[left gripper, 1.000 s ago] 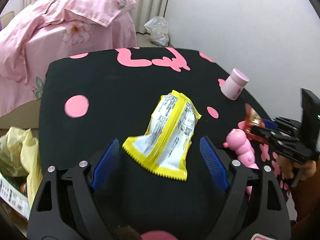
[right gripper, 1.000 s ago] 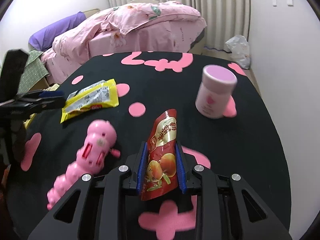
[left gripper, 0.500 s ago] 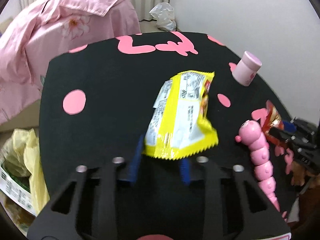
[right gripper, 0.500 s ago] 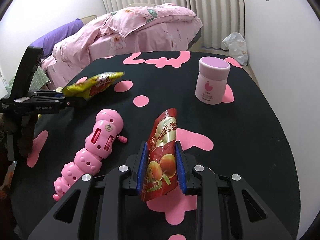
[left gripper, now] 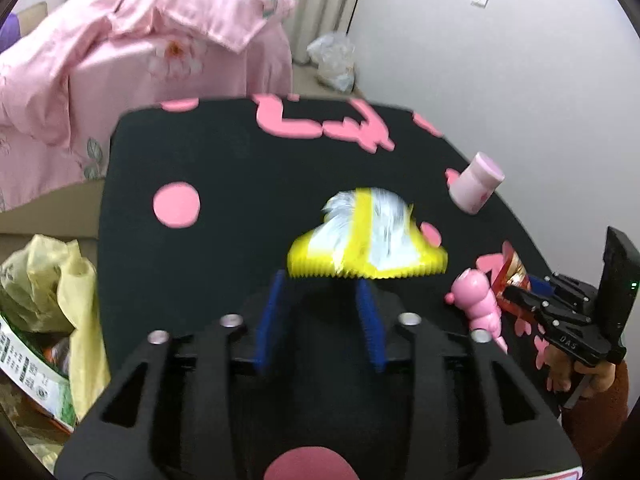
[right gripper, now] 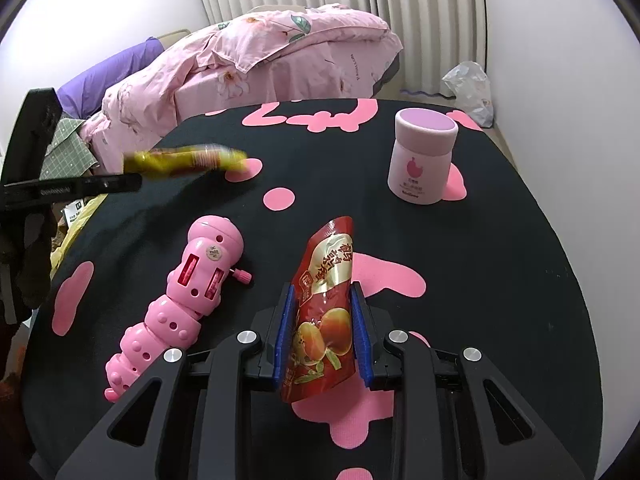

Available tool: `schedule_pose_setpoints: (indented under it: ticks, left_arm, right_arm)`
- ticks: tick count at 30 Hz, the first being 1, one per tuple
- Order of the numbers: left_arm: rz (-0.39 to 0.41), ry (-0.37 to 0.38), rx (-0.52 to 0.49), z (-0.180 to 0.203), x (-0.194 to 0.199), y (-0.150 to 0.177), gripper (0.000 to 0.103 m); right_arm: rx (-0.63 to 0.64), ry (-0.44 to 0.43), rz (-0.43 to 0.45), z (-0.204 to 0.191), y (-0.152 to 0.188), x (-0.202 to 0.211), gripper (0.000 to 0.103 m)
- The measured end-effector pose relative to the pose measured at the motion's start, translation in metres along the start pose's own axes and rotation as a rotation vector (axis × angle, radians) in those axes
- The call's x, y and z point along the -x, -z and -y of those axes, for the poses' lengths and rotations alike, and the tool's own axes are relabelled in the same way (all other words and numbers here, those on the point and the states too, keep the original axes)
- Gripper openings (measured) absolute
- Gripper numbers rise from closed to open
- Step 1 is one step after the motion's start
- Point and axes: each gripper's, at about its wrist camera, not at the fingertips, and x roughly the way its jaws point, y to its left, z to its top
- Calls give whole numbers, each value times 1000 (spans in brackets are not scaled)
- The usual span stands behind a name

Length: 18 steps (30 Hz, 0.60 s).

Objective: Collect trash

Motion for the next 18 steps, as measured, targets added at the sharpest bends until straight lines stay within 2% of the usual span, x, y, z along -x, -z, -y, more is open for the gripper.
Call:
schedule_pose_setpoints:
  ticks: [2,4,8,13,15,18]
  left_arm:
    - [51,10,-29,2,8,-1,47]
    - [62,25,-77,9,11,-1,51]
    - [19,48,-203,24,14,1,52]
    - [-63,80,-296,29,22,20,56]
    - [-83,65,-301,26,24,27,56]
    - [-73,115,-218,21,26,24,60]
  right_arm:
    - [0,2,-3,1,-1,-1,27]
    - [-1,4,-4,1,-1,-2,27]
    - [1,8,-5,2,0,-1,27]
    - [5,8,-3,0,-1,0,27]
    - [8,8,-2,-1,-1,0,27]
    - [7,7,-3,-1,-1,0,27]
